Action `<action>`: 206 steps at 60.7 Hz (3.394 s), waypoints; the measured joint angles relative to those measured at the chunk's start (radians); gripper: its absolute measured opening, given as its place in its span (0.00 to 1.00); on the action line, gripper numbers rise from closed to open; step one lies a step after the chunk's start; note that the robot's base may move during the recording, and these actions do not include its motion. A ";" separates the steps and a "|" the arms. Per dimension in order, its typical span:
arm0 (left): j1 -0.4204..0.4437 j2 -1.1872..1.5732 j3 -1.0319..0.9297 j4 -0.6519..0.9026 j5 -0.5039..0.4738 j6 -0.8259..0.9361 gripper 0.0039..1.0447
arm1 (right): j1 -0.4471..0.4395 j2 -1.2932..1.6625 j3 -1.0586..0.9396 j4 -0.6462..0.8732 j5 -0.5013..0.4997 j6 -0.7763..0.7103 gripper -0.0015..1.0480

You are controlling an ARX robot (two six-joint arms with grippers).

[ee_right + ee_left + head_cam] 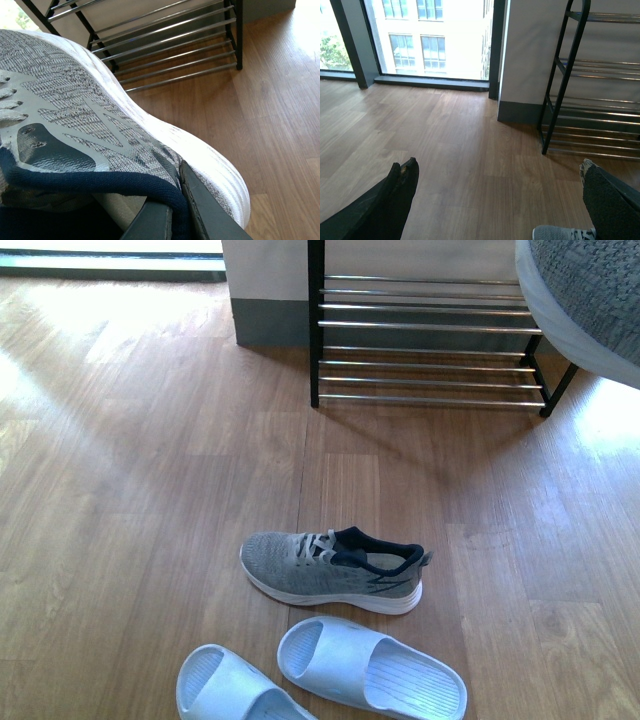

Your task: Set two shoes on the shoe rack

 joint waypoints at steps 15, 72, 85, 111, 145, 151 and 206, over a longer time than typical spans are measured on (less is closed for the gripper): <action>0.000 0.000 0.000 0.000 0.001 0.000 0.91 | 0.000 -0.002 0.000 0.000 -0.003 0.000 0.01; -0.346 0.761 0.228 -0.040 -0.620 -0.573 0.91 | -0.003 -0.002 -0.001 0.000 0.001 0.008 0.01; -0.515 1.794 0.541 0.303 -0.394 -1.093 0.91 | -0.003 -0.002 -0.001 0.000 0.001 0.008 0.01; -0.483 2.483 0.883 0.349 -0.198 -1.456 0.91 | -0.003 -0.002 -0.001 0.000 0.001 0.008 0.01; -0.443 2.697 1.123 0.304 -0.108 -1.458 0.91 | -0.003 -0.002 -0.001 0.000 0.001 0.008 0.01; -0.449 2.706 1.137 0.289 -0.109 -1.458 0.91 | -0.003 -0.002 -0.001 0.000 0.000 0.008 0.01; -0.504 2.668 1.041 0.309 -0.111 -1.562 0.91 | -0.003 -0.002 -0.001 0.000 0.000 0.008 0.01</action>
